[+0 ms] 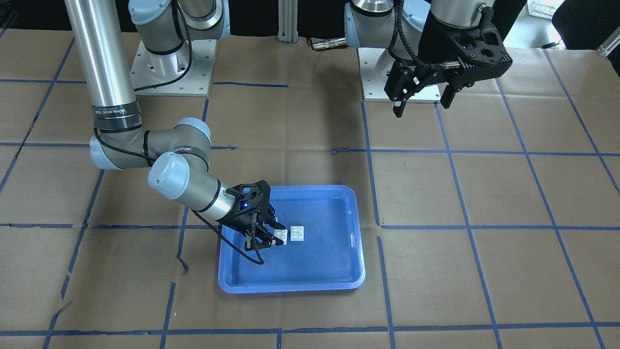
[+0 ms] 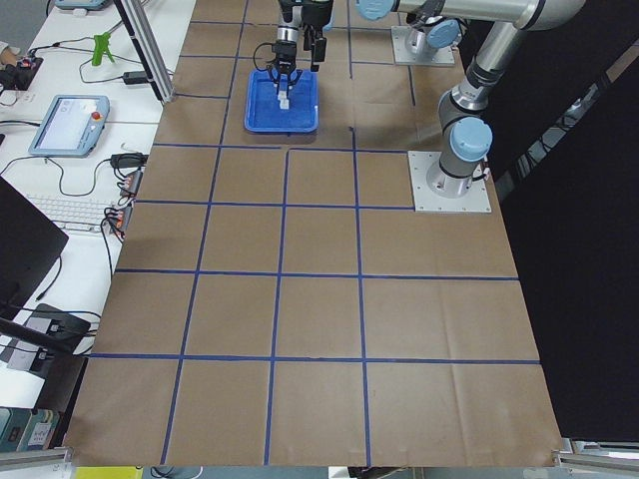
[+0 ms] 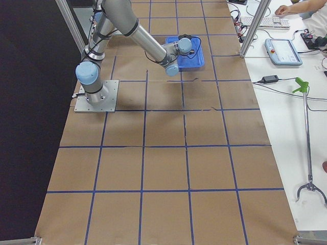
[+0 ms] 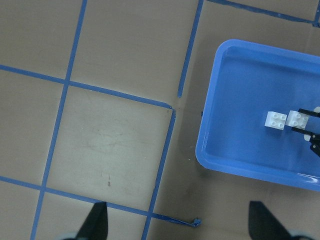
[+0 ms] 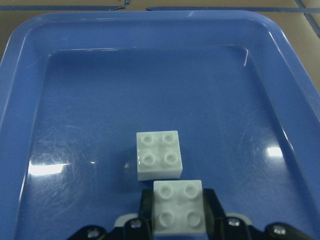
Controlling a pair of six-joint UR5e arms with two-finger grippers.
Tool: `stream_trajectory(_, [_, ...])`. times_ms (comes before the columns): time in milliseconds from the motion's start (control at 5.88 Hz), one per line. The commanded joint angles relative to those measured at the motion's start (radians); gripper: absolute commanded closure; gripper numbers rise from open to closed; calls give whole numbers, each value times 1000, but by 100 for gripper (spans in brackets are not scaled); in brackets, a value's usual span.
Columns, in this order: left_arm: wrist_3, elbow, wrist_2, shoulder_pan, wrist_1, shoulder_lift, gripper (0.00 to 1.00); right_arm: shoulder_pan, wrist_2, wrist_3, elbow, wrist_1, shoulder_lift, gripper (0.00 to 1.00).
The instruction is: Assemble white blocks and place on blue tray
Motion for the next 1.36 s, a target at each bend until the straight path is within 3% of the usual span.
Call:
stream_trajectory(0, [148,9,4,8,-12,0,1,3,4,0,0,3,4,73])
stream_trajectory(1191, [154,26,0,23,-53,6,1,12,22,28,0,0,17,73])
